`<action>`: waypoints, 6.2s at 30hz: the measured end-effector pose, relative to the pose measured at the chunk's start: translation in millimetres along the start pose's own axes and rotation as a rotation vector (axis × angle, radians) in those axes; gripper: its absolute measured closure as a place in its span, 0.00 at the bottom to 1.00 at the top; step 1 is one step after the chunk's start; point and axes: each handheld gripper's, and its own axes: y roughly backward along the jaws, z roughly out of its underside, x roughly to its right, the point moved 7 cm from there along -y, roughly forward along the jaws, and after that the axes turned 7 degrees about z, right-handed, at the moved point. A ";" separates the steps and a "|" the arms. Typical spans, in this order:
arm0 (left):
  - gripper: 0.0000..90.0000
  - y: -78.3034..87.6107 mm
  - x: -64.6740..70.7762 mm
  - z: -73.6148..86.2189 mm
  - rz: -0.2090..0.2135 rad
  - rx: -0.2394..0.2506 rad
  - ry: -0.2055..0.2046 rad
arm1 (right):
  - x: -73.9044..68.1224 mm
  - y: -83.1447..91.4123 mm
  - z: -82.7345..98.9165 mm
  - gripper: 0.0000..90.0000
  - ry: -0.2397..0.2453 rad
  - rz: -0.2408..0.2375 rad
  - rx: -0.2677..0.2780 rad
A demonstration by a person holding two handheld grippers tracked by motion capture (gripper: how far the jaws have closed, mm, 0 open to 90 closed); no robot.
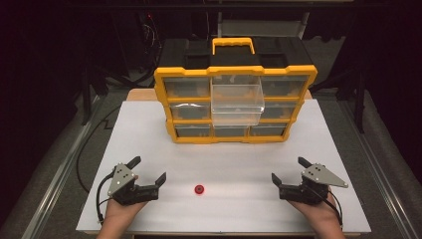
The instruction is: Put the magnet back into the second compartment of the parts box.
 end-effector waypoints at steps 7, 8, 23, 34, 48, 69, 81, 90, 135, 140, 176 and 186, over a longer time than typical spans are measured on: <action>0.00 -0.9 1.1 0.7 0.002 -0.007 -0.010 | 0.0 -4.9 5.4 0.00 0.019 0.010 -0.049; 0.00 -0.9 1.2 0.7 0.003 -0.006 -0.011 | -0.2 -5.7 6.8 0.00 0.023 0.010 -0.059; 0.00 -1.5 1.8 1.3 0.009 -0.012 -0.016 | -5.3 -13.9 21.4 0.00 0.040 -0.037 -0.178; 0.00 -1.6 2.6 1.2 0.016 -0.011 -0.017 | -11.4 -17.7 28.2 0.00 0.069 -0.070 -0.233; 0.00 -3.5 3.9 2.1 0.026 -0.020 -0.020 | -26.9 -30.5 25.7 0.00 0.086 -0.127 -0.279; 0.00 -0.9 4.6 2.4 0.022 -0.012 -0.030 | -88.1 -52.5 9.3 0.00 0.180 -0.245 -0.286; 0.00 -1.7 4.5 3.4 0.034 -0.009 -0.020 | -118.8 -68.4 4.9 0.00 0.213 -0.303 -0.293; 0.00 -0.5 4.2 1.9 0.035 0.006 -0.020 | -135.7 -69.4 -1.7 0.05 0.222 -0.344 -0.271; 0.00 0.2 6.0 -0.1 0.055 0.028 -0.023 | -213.1 -88.5 1.1 0.66 0.373 -0.558 -0.361; 0.00 -0.1 6.0 0.1 0.051 0.025 -0.025 | -213.1 -88.9 1.2 0.69 0.378 -0.562 -0.359; 0.00 -0.9 7.5 1.4 0.059 0.017 -0.042 | -135.3 -50.9 -3.4 0.72 0.322 -0.471 -0.325; 0.00 -0.7 7.9 1.1 0.061 0.017 -0.043 | -108.4 -42.0 -0.3 0.72 0.293 -0.435 -0.321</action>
